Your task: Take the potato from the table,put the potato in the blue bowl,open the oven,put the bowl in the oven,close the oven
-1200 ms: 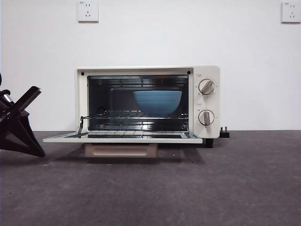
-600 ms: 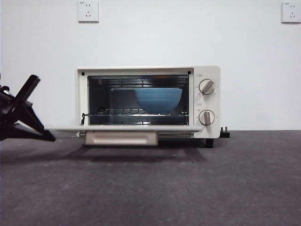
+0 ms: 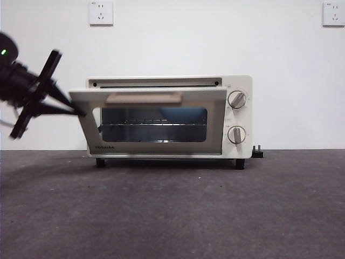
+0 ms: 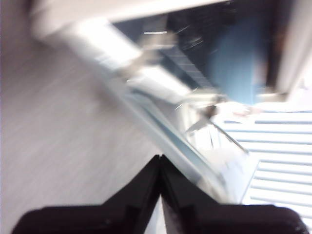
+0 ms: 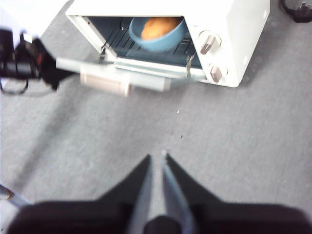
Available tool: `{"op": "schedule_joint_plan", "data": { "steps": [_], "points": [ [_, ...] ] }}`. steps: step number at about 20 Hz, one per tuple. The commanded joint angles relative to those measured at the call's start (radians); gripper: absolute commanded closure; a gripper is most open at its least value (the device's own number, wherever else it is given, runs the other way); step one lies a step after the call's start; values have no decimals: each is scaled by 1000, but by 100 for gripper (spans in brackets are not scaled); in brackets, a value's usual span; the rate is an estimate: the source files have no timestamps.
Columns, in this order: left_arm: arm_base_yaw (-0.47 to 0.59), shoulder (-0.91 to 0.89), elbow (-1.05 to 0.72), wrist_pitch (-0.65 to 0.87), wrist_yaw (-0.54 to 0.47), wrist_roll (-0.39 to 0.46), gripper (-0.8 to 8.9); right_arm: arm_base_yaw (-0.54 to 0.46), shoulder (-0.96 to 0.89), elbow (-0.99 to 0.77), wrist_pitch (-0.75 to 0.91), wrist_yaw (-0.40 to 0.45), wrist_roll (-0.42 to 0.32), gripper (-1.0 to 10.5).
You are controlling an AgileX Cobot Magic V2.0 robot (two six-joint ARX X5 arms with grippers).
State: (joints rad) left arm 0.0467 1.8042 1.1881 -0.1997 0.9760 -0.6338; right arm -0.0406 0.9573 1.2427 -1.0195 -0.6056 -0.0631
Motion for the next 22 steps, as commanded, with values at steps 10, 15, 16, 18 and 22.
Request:
{"op": "schedule_joint_plan", "data": {
  "steps": [10, 15, 16, 18, 22],
  "points": [
    [-66, -8, 226, 4, -103, -82, 821, 0, -28, -8, -50, -5, 8, 962],
    [-68, -24, 226, -124, -27, -22, 821, 0, -28, -8, -51, -5, 8, 958],
    [-70, -39, 226, -171, -27, 23, 821, 0, -28, -8, -55, -5, 8, 959],
    [-73, -87, 226, -289, -37, 144, 821, 0, -30, -8, -79, -5, 6, 958],
    [-93, -244, 226, -602, -222, 507, 820, 1, -37, -8, -117, -5, -10, 958]
  ]
}}
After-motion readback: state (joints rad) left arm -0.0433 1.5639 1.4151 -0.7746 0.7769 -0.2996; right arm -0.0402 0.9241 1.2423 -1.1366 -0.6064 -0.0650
